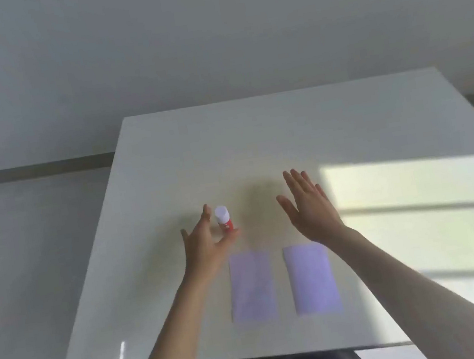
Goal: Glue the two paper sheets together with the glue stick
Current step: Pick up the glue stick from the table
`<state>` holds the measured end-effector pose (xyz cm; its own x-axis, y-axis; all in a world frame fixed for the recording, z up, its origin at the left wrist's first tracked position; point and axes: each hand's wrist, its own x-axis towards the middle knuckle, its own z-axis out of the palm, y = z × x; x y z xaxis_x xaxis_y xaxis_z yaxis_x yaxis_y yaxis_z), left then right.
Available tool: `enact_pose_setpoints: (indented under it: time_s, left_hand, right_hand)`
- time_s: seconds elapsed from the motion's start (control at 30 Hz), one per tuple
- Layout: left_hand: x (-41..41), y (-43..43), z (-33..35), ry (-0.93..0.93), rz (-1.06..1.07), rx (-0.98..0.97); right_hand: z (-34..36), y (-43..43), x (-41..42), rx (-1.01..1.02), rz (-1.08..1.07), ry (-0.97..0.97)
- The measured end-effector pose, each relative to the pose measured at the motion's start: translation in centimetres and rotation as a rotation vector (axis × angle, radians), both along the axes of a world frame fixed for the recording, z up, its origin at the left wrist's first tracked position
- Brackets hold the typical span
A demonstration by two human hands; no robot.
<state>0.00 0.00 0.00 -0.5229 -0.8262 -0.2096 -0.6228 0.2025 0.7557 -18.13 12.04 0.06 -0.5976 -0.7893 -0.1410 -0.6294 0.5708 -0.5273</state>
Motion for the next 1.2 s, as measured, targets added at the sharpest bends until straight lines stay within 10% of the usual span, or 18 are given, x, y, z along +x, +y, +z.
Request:
enact_pose_setpoints:
  time_s: [0.33,0.67,0.83,1.2]
  left_hand:
    - [0.9,1.3,-1.6,0.344,-0.022,-0.413]
    - [3.3,5.4,3.5,0.336,-0.135,-0.672]
    - [3.8,6.3,3.9,0.265,-0.142,-0.685]
    - [4.2,6.7,3.7,0.149,-0.160,-0.737]
  right_hand:
    - [0.6,-0.2,5.6,-0.673,-0.048,-0.110]
    - [5.8,4.0,7.6,-0.525,0.052,-0.497]
    - [5.3,5.0,8.1,-0.593,0.127,-0.276]
    - [4.8,5.3,8.3,-0.587,0.093,-0.464]
